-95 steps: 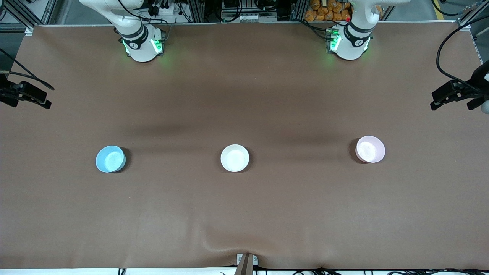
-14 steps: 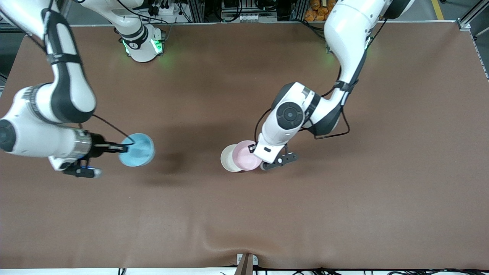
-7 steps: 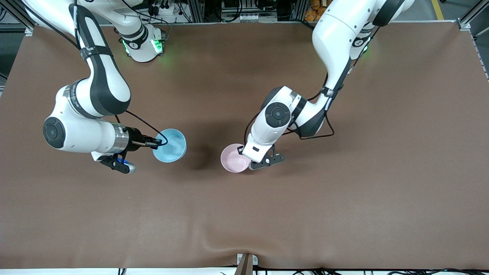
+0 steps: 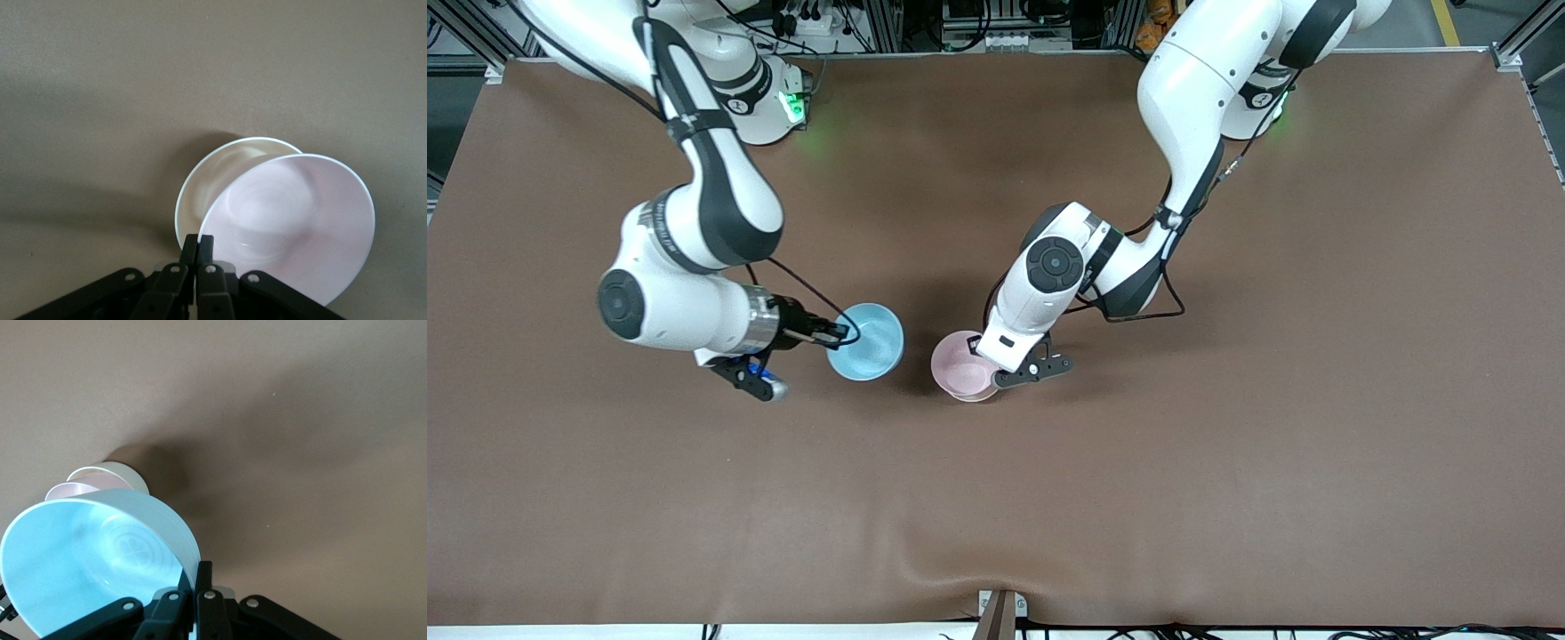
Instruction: Stack pink and blue bowls on white bowl
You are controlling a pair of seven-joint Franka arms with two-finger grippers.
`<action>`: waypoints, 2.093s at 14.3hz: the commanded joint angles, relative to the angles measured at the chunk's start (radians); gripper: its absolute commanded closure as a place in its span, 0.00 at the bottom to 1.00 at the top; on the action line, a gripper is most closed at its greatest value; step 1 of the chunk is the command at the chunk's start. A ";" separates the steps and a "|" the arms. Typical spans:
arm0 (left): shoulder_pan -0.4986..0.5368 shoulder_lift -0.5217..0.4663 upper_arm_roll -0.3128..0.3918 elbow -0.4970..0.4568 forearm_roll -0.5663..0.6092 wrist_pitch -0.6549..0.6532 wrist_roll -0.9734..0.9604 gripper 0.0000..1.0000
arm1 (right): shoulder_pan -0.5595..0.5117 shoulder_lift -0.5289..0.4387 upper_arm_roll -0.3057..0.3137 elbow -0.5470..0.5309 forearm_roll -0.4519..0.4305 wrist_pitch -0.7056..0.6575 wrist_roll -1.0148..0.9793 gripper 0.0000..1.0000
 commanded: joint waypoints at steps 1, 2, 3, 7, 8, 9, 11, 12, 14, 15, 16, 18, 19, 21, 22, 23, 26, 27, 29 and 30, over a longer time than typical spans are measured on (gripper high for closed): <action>-0.008 0.011 0.009 0.014 -0.014 0.003 -0.008 1.00 | 0.003 0.004 -0.007 -0.019 0.028 0.019 0.012 1.00; -0.006 0.008 0.011 0.010 -0.011 0.003 -0.008 1.00 | 0.007 0.004 -0.007 -0.021 0.036 0.019 0.012 1.00; 0.000 0.004 0.011 -0.002 -0.010 0.003 0.000 1.00 | 0.015 0.004 -0.007 -0.021 0.036 0.020 0.012 1.00; -0.003 0.014 0.012 -0.004 -0.010 0.005 0.003 1.00 | 0.038 0.013 -0.009 -0.022 0.036 0.049 0.012 1.00; -0.001 0.014 0.011 -0.004 -0.011 0.005 0.002 1.00 | 0.038 0.014 -0.009 -0.022 0.036 0.049 0.010 1.00; -0.003 0.014 0.011 -0.004 -0.013 0.005 0.002 1.00 | 0.038 0.016 -0.009 -0.022 0.036 0.051 0.009 1.00; 0.000 0.017 0.011 -0.004 -0.016 0.005 -0.001 0.88 | 0.041 0.020 -0.009 -0.021 0.033 0.057 0.004 1.00; 0.002 0.017 0.011 -0.002 -0.017 0.005 -0.004 0.55 | 0.046 0.022 -0.009 -0.022 0.033 0.068 -0.001 1.00; 0.002 0.013 0.011 -0.001 -0.017 0.005 -0.011 0.00 | 0.058 0.027 -0.009 -0.021 0.028 0.072 -0.001 1.00; 0.000 0.008 0.011 0.001 -0.014 0.005 -0.015 0.00 | 0.061 0.027 -0.009 -0.021 0.028 0.074 -0.001 1.00; 0.000 0.002 0.014 0.002 -0.013 0.005 -0.015 0.00 | 0.062 0.028 -0.009 -0.021 0.027 0.080 -0.001 1.00; 0.008 -0.021 0.019 0.001 -0.007 -0.010 -0.014 0.00 | 0.088 0.039 -0.009 -0.019 0.025 0.103 -0.001 1.00; 0.018 -0.042 0.020 0.001 -0.005 -0.041 -0.011 0.00 | 0.096 0.045 -0.010 -0.019 0.025 0.117 0.001 1.00; 0.048 -0.088 0.022 0.001 0.027 -0.111 -0.004 0.00 | 0.105 0.059 -0.009 -0.019 0.025 0.141 0.004 1.00; 0.067 -0.108 0.020 0.001 0.071 -0.147 -0.004 0.00 | 0.105 0.065 -0.009 -0.019 0.025 0.149 0.004 1.00; 0.080 -0.131 0.020 -0.001 0.106 -0.174 -0.006 0.00 | 0.105 0.069 -0.009 -0.021 0.025 0.151 0.002 1.00; 0.130 -0.193 0.019 -0.001 0.176 -0.249 0.002 0.00 | 0.141 0.089 -0.009 -0.021 0.028 0.195 0.012 1.00; 0.141 -0.213 0.020 -0.002 0.193 -0.280 0.021 0.00 | 0.157 0.097 -0.009 -0.019 0.034 0.206 0.019 1.00; 0.179 -0.260 0.020 -0.004 0.226 -0.349 0.084 0.00 | 0.177 0.111 -0.009 -0.019 0.036 0.247 0.059 1.00; 0.216 -0.285 0.017 -0.002 0.231 -0.380 0.124 0.00 | 0.194 0.117 -0.009 -0.019 0.036 0.262 0.074 1.00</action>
